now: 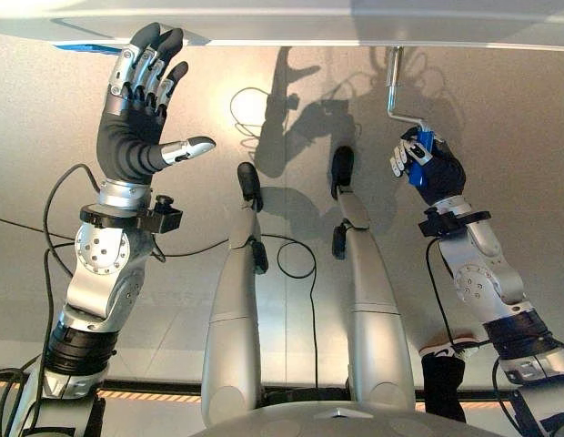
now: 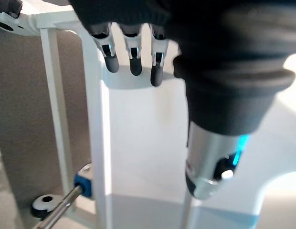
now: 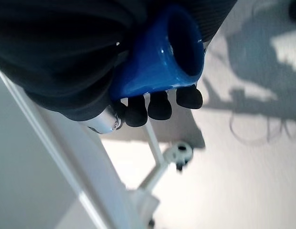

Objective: Raise the hospital bed

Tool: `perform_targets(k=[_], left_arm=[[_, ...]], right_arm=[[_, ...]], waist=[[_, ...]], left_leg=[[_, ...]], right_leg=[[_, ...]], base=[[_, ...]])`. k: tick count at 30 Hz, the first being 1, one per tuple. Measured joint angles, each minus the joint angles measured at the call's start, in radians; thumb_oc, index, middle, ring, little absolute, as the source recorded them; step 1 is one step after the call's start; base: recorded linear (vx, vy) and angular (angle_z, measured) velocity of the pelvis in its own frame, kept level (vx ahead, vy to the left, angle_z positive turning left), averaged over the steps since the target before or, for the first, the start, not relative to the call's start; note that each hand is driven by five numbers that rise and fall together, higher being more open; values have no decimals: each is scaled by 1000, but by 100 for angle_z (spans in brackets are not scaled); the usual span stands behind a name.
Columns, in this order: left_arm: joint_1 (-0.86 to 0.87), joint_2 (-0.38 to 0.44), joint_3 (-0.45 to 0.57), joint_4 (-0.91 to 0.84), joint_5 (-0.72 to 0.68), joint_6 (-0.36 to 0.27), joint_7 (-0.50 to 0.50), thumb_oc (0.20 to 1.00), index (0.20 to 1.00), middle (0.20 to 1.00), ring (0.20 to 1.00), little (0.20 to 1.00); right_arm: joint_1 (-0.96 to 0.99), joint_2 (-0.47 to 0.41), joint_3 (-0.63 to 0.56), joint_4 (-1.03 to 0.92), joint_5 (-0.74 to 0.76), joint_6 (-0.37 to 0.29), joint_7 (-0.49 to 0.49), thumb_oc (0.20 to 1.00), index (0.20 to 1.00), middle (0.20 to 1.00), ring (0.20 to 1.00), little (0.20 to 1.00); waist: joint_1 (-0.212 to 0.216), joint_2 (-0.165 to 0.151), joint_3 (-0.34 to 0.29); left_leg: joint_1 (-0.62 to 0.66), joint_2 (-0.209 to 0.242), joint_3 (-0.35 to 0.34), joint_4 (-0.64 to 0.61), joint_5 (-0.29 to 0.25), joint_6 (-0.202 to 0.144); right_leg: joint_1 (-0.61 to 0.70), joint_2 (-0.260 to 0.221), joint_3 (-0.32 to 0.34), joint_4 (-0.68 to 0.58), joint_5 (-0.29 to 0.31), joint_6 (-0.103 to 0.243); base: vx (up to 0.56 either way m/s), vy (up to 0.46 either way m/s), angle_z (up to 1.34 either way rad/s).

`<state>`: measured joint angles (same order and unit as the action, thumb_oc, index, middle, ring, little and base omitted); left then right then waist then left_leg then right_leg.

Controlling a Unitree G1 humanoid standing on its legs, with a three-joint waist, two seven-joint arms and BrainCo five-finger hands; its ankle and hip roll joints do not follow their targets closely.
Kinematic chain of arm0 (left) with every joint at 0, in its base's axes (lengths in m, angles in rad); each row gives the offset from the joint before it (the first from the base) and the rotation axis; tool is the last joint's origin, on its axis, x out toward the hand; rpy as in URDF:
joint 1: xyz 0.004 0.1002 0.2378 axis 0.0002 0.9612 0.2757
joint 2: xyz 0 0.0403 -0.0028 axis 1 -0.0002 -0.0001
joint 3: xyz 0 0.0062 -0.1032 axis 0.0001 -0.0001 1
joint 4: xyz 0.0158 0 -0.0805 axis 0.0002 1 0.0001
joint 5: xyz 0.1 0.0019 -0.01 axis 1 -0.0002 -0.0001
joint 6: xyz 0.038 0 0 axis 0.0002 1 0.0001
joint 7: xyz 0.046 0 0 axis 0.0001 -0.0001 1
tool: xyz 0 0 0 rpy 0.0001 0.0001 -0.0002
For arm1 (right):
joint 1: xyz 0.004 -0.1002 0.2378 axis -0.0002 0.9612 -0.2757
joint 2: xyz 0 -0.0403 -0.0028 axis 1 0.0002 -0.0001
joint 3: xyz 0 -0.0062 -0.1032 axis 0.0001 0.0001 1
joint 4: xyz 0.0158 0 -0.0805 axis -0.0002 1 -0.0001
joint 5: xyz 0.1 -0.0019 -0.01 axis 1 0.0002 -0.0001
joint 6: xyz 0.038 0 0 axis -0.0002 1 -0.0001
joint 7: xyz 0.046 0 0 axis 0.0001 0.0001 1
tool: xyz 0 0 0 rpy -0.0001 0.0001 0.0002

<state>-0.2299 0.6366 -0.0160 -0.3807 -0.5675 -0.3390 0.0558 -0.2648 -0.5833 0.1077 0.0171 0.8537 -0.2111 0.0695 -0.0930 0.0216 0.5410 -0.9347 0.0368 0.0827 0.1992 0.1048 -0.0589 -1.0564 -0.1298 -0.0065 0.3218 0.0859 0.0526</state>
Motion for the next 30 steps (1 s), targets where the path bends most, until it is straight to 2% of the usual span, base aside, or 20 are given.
perform_targets(k=[3,10,12,14,15,16,19,21,22,24,30], left_arm=[[1,-4,0,-10,-5,0,0,1000,1000,1000,1000,1000],[4,7,-3,-32,-17,-2,-2,1000,1000,1000,1000,1000],[2,34,-27,-33,-36,-4,-6,1000,1000,1000,1000,1000],[-1,50,-44,-33,-38,-6,-5,1000,1000,1000,1000,1000],[-12,60,-64,-33,-39,-8,-4,1000,1000,1000,1000,1000],[-32,85,-97,-34,-45,-9,-4,1000,1000,1000,1000,1000],[-101,135,-184,-32,-46,-10,-5,1000,1000,1000,1000,1000],[-131,149,-210,-30,-48,-10,-5,1000,1000,1000,1000,1000],[-159,152,-227,-30,-48,-11,-5,1000,1000,1000,1000,1000],[-184,153,-232,-29,-48,-11,-5,1000,1000,1000,1000,1000],[-209,138,-238,-19,-48,-11,9,1000,1000,1000,1000,1000]], right_arm=[[-13,0,-5,46,-20,-22,-16,200,200,200,200,200],[-167,-27,-8,344,-163,-49,-102,200,200,200,200,200],[-285,-51,51,515,-196,-39,-136,200,200,200,200,200],[-332,-52,72,586,-206,-44,-141,200,200,200,200,200],[-405,-53,116,700,-212,-47,-140,200,200,200,200,200],[-522,-52,196,878,-226,-41,-140,200,200,200,200,200],[-688,-28,233,1113,-245,6,-133,200,200,200,200,200],[-729,-19,230,1187,-245,26,-130,200,200,200,200,200],[-754,-16,220,1227,-245,56,-130,200,200,200,200,200],[-777,-14,213,1255,-245,73,-130,200,200,200,200,200],[-785,-8,163,1284,-253,80,-132,200,200,200,200,200]], waist=[[-1,-6,-1],[2,-13,-2],[5,-15,-2],[5,-15,-2],[6,-15,-2],[11,-14,-3],[49,-13,-3],[66,-12,-3],[84,-11,-3],[90,-9,-3],[113,-2,-2]], left_leg=[[0,-1,0,3,-2,2],[0,-10,6,12,-6,11],[-3,-12,16,18,-9,16],[-5,-14,19,19,-9,19],[-8,-16,22,20,-9,22],[-15,-16,24,27,-10,24],[-38,-17,22,33,-8,28],[-46,-20,22,34,-6,30],[-53,-23,22,36,-6,30],[-66,-27,22,37,-4,33],[-78,-33,21,43,-2,34]], right_leg=[[4,-1,2,-6,3,4],[14,-10,10,-26,13,17],[21,-11,17,-47,25,26],[21,-14,19,-56,31,28],[22,-15,21,-64,38,30],[22,-14,20,-73,45,32],[8,-16,20,-87,58,34],[2,-19,19,-86,59,35],[-4,-23,19,-84,59,36],[-19,-29,17,-76,59,35],[-42,-34,17,-44,50,32]], base=[[0,0,0],[0,2,-1],[4,20,-7],[4,32,-4],[2,25,-4],[2,21,-4],[0,0,0],[-1,5,2],[4,22,4],[7,21,8],[1,17,3]])
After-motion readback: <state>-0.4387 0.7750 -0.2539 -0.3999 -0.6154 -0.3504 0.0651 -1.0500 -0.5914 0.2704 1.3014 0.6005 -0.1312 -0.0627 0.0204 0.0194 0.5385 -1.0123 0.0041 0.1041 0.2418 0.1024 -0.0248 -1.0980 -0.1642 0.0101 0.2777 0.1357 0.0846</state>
